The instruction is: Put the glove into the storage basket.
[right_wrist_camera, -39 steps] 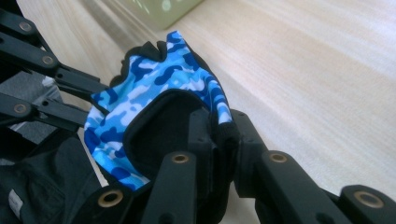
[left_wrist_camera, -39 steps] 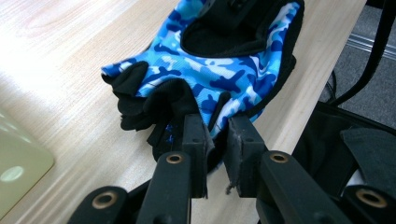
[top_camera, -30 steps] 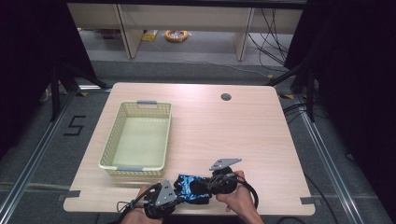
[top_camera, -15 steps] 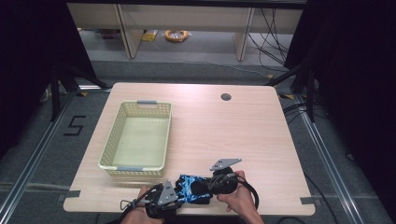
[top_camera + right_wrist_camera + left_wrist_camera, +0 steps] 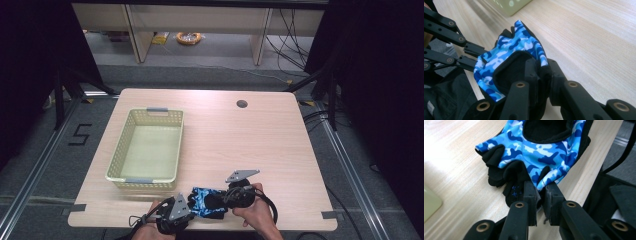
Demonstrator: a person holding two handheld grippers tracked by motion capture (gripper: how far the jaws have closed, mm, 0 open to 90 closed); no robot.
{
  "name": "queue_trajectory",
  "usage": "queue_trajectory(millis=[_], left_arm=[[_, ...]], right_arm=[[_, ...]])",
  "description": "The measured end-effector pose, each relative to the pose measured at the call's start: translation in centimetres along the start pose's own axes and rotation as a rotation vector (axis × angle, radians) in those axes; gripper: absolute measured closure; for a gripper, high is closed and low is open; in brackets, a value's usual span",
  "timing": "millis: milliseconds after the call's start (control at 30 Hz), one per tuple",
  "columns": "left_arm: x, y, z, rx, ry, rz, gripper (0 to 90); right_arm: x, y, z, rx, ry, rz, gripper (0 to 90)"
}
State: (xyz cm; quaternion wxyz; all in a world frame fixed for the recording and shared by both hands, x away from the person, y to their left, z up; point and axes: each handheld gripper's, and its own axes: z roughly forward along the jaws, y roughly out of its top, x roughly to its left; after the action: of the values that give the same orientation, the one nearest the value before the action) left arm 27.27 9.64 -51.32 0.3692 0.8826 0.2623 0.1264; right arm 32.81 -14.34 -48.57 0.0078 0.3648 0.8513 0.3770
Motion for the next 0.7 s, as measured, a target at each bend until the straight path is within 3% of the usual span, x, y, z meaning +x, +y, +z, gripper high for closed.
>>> queue_trajectory(millis=[67, 100, 200, 233, 400, 600, 633, 700], left_arm=[[0.0, 0.1, -0.3, -0.008, 0.002, 0.001, 84.0], [0.0, 0.2, -0.4, -0.017, -0.004, -0.006, 84.3], [0.1, 0.4, -0.8, -0.023, 0.001, 0.002, 84.6], [-0.1, 0.5, -0.8, -0.040, -0.006, -0.017, 84.7], [0.2, 0.9, -1.6, -0.064, 0.006, -0.005, 84.6], [0.5, 1.7, -2.9, -0.106, 0.021, -0.014, 84.5], [0.6, 1.9, -3.2, -0.131, 0.031, -0.008, 84.5], [0.7, 2.4, -4.0, -0.127, 0.032, -0.020, 84.4]], right_arm=[[0.1, 0.1, 0.0, -0.025, 0.004, -0.001, 81.1], [0.2, 0.2, -0.1, -0.012, 0.018, 0.004, 81.1], [0.5, 0.5, -0.5, -0.029, 0.002, -0.009, 81.1], [0.6, 0.7, -0.7, -0.025, 0.002, -0.024, 81.2], [0.9, 1.2, -1.4, -0.046, 0.013, -0.034, 81.3], [1.8, 3.0, -3.0, -0.075, 0.002, -0.076, 81.6], [1.8, 3.2, -3.2, -0.078, 0.001, -0.087, 81.6], [2.2, 4.1, -3.8, -0.090, 0.003, -0.092, 81.6]])
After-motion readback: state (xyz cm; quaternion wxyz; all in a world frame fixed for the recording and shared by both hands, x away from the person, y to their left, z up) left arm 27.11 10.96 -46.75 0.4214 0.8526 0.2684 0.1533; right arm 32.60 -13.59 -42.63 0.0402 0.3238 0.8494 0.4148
